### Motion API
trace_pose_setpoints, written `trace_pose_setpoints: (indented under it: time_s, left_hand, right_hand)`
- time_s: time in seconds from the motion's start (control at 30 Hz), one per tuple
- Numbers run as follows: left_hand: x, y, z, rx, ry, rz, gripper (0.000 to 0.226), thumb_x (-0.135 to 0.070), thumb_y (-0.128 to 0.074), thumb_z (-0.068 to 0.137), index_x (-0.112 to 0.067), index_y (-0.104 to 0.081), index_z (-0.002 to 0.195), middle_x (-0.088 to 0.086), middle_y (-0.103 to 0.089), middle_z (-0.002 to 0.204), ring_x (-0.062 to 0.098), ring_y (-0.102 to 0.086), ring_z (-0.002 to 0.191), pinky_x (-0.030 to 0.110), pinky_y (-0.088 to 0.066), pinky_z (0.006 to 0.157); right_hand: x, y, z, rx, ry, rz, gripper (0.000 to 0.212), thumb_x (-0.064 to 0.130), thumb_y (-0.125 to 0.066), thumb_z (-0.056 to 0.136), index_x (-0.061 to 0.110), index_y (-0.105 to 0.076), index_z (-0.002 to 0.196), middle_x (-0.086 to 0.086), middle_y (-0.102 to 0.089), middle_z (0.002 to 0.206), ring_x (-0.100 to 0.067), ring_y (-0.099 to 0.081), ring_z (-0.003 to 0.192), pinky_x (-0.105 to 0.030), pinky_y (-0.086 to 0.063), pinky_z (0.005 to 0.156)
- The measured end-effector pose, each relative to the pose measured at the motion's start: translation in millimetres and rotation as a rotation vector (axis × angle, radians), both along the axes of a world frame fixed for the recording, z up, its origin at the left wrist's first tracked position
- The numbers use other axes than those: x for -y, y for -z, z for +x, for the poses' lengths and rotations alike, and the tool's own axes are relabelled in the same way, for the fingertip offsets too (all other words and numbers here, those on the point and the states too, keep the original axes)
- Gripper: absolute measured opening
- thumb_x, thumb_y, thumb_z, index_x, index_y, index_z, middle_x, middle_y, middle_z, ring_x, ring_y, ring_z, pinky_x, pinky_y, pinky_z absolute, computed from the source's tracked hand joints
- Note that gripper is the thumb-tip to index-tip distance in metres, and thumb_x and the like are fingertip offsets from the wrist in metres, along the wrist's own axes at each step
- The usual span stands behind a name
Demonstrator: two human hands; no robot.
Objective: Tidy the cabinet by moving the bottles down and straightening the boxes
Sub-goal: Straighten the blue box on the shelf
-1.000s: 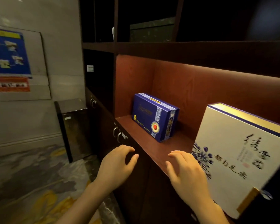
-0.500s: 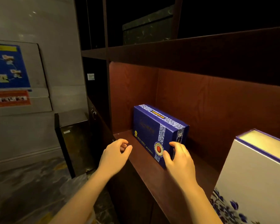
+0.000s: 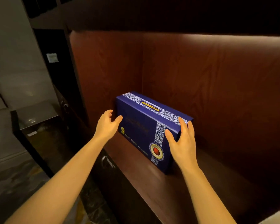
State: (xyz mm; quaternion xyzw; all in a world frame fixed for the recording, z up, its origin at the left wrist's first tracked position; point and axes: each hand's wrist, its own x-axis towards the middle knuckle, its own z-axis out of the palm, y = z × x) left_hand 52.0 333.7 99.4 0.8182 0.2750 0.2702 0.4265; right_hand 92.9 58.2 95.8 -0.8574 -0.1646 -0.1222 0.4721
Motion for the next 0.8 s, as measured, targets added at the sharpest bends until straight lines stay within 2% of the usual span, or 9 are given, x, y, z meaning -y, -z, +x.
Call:
trace_pose_setpoints:
  time_s: [0.07,0.17,0.27,0.33,0.4,0.47,0.53,0.7,0.8]
  left_hand:
    - [-22,4,31,0.002,0.033,-0.026,0.074,-0.050,-0.061,0.090,-0.017,-0.033,0.149,0.010,-0.041,0.152,0.027,-0.045,0.134,0.043,-0.042,0.104]
    - [-49,5,73,0.020,0.070,-0.090,0.080,-0.053,-0.060,0.089,-0.017,-0.026,0.153,0.010,-0.032,0.157,0.030,-0.039,0.139,0.046,-0.038,0.107]
    - [-71,7,103,0.074,0.098,-0.160,0.085,-0.056,-0.061,0.088,-0.018,-0.024,0.154,0.009,-0.032,0.157,0.029,-0.037,0.140,0.044,-0.036,0.108]
    - [-83,10,119,0.091,0.123,-0.222,0.082,-0.058,-0.061,0.087,-0.020,-0.029,0.152,0.006,-0.039,0.153,0.026,-0.042,0.135,0.039,-0.038,0.103]
    - [-91,13,132,0.092,0.170,-0.304,0.071,-0.058,-0.062,0.086,-0.021,-0.044,0.144,0.004,-0.052,0.141,0.024,-0.051,0.124,0.034,-0.043,0.093]
    - [-94,16,141,0.114,0.230,-0.383,0.057,-0.055,-0.064,0.083,-0.022,-0.059,0.129,0.000,-0.062,0.123,0.022,-0.059,0.111,0.031,-0.046,0.078]
    - [-96,18,146,0.145,0.253,-0.417,0.051,-0.054,-0.067,0.078,-0.023,-0.066,0.118,-0.001,-0.068,0.113,0.022,-0.064,0.103,0.031,-0.047,0.071]
    - [-104,20,143,0.165,0.275,-0.378,0.031,-0.061,-0.069,0.070,-0.039,-0.073,0.092,-0.006,-0.072,0.103,0.019,-0.066,0.097,0.040,-0.054,0.079]
    - [-102,19,138,0.160,0.301,-0.348,0.025,-0.060,-0.069,0.071,-0.041,-0.073,0.087,-0.006,-0.073,0.101,0.019,-0.068,0.097,0.045,-0.054,0.084]
  right_hand:
    - [-7,4,6,0.013,0.048,0.009,0.062,0.044,-0.058,0.097,0.031,-0.035,0.153,-0.003,-0.010,0.168,-0.019,-0.016,0.152,-0.013,-0.029,0.099]
    - [-12,8,13,0.014,0.095,0.035,0.054,0.042,-0.059,0.096,0.030,-0.047,0.147,0.000,-0.010,0.168,-0.018,-0.020,0.151,-0.004,-0.028,0.096]
    - [-12,11,14,-0.040,0.136,0.085,0.054,0.047,-0.064,0.090,0.037,-0.052,0.141,0.002,-0.018,0.165,-0.015,-0.024,0.149,-0.019,-0.045,0.099]
    - [-11,11,14,-0.083,0.118,0.138,0.055,0.050,-0.064,0.087,0.041,-0.052,0.139,0.002,-0.029,0.162,-0.014,-0.034,0.144,-0.010,-0.052,0.081]
    - [-12,13,14,-0.083,0.093,0.182,0.054,0.049,-0.064,0.087,0.040,-0.052,0.140,0.003,-0.041,0.154,-0.012,-0.046,0.135,-0.005,-0.052,0.070]
    - [-13,13,12,-0.082,0.096,0.205,0.054,0.048,-0.063,0.088,0.039,-0.052,0.140,0.004,-0.045,0.151,-0.010,-0.050,0.131,-0.006,-0.052,0.070]
    - [-15,14,11,-0.082,0.109,0.220,0.054,0.048,-0.063,0.088,0.039,-0.052,0.140,0.004,-0.047,0.150,-0.008,-0.053,0.127,-0.005,-0.051,0.067]
    - [-20,15,6,-0.097,0.152,0.216,0.056,0.048,-0.058,0.090,0.039,-0.048,0.144,0.006,-0.044,0.153,-0.011,-0.051,0.130,-0.008,-0.054,0.073]
    - [-19,14,0,-0.095,0.173,0.218,0.054,0.048,-0.056,0.091,0.039,-0.047,0.143,0.006,-0.044,0.153,-0.010,-0.052,0.128,-0.010,-0.055,0.074]
